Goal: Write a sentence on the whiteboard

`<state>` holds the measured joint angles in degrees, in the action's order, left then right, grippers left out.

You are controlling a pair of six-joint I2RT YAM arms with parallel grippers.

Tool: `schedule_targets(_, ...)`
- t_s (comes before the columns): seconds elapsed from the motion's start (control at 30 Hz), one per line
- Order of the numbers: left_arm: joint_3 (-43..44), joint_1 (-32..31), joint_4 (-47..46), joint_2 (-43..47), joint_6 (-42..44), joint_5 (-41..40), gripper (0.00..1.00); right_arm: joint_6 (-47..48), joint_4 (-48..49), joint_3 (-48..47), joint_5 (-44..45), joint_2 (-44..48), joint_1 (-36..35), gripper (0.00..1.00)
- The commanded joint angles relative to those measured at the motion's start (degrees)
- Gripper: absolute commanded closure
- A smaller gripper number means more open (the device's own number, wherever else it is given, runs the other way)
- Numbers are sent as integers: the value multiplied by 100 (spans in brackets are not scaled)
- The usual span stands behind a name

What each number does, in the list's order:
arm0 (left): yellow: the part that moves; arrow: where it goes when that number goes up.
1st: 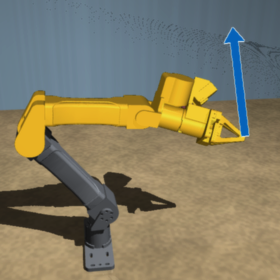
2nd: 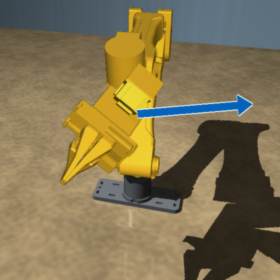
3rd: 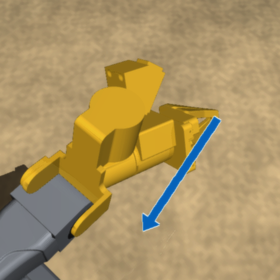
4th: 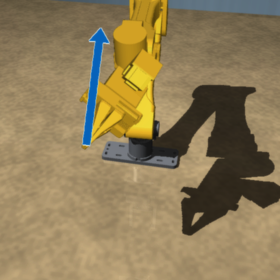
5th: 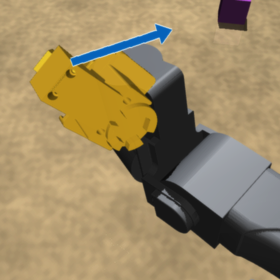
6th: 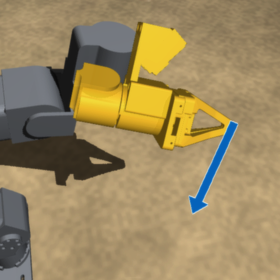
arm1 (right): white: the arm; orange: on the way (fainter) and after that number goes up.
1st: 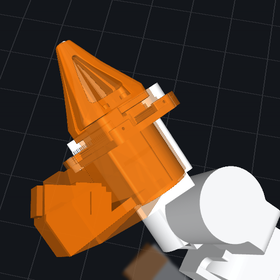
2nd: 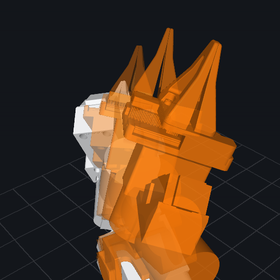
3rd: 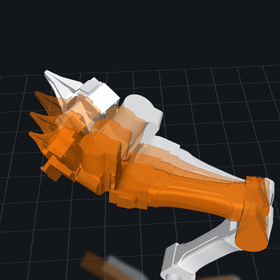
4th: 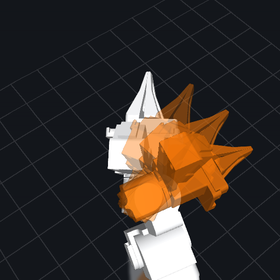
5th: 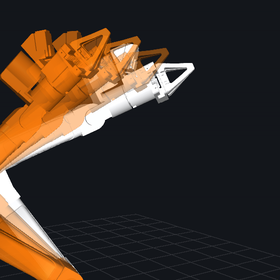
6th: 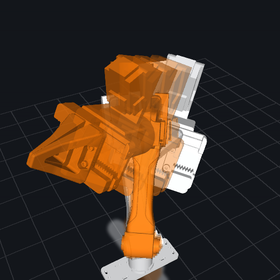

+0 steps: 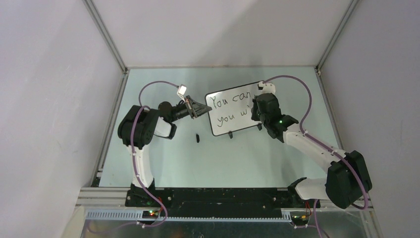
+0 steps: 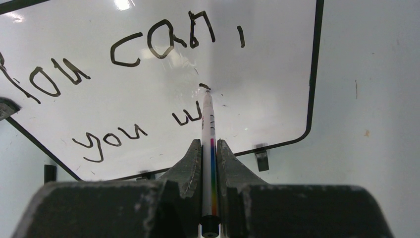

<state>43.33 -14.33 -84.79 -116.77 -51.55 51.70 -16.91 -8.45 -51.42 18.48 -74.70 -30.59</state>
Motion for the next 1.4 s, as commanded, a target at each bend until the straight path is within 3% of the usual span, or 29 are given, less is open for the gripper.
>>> schedule_targets(0.0, 143, 21, -296, 40, -75, 187, 100, 24, 250, -17, -10, -52, -17, 100)
schedule_targets(1.37, 116, 20, -301, 75, -70, 174, 100, -127, -117, 264, 170, 134, -152, 100)
